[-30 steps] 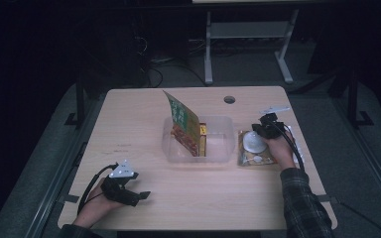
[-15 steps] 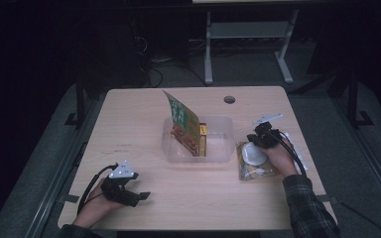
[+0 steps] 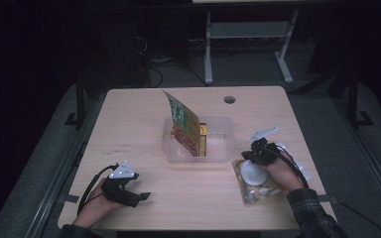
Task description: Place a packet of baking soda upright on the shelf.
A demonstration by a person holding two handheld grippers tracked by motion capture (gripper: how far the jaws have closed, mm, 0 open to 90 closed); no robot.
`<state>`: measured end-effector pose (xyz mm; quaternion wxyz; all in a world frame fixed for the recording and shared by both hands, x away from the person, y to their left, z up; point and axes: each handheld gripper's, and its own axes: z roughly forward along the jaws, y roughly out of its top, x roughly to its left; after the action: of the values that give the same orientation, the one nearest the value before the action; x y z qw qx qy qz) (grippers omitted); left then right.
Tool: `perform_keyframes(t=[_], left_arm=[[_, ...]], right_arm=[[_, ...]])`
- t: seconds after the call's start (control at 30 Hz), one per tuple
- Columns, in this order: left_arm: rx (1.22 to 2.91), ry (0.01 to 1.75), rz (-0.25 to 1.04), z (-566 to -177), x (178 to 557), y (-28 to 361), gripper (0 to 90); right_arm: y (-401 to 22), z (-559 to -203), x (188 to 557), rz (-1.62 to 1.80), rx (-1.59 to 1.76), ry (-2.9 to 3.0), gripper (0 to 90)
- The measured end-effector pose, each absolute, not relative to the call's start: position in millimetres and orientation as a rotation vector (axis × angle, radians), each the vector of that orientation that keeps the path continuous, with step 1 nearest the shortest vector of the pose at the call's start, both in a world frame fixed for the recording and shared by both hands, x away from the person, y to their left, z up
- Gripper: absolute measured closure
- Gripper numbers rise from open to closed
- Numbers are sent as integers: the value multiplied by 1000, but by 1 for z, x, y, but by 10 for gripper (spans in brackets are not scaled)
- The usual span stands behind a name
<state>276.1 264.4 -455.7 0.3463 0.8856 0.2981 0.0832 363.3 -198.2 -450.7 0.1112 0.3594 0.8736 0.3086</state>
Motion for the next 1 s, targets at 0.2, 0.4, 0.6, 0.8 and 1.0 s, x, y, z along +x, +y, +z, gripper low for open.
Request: perform_keyframes(t=[0.2, 0.4, 0.6, 0.8, 1.0], left_arm=[[2295, 775, 217, -456, 276, 264, 149], [2299, 770, 214, -456, 276, 264, 149], [2302, 766, 212, -456, 276, 262, 149], [2301, 772, 207, -456, 276, 262, 149], [2296, 771, 200, -457, 276, 261, 150]], right_arm=[[-207, -430, 339, 992, 1024, 2524, 878], [-226, -424, 313, 1008, 1039, 2527, 895], [-224, -443, 306, 952, 1007, 2633, 897], [-217, -444, 305, 1000, 977, 2673, 898], [-203, -445, 301, 1030, 913, 2704, 898]])
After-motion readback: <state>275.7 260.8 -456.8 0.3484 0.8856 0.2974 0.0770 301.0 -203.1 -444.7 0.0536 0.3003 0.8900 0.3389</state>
